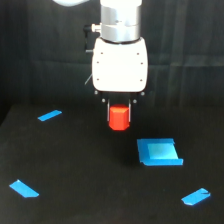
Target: Pick up the red object from the table
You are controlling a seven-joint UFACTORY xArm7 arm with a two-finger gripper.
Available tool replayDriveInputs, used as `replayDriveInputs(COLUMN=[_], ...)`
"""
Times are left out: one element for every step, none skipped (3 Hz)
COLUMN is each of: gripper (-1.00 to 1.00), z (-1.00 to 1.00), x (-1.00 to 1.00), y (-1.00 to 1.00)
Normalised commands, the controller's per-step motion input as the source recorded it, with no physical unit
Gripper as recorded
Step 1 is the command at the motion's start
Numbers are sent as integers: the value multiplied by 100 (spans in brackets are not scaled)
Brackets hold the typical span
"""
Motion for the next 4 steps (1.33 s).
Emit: replayDriveInputs(gripper=[-100, -100, -92, -92], z=[8, 10, 2, 5], x=[-4, 11, 2, 1], y=[-5, -5, -5, 1])
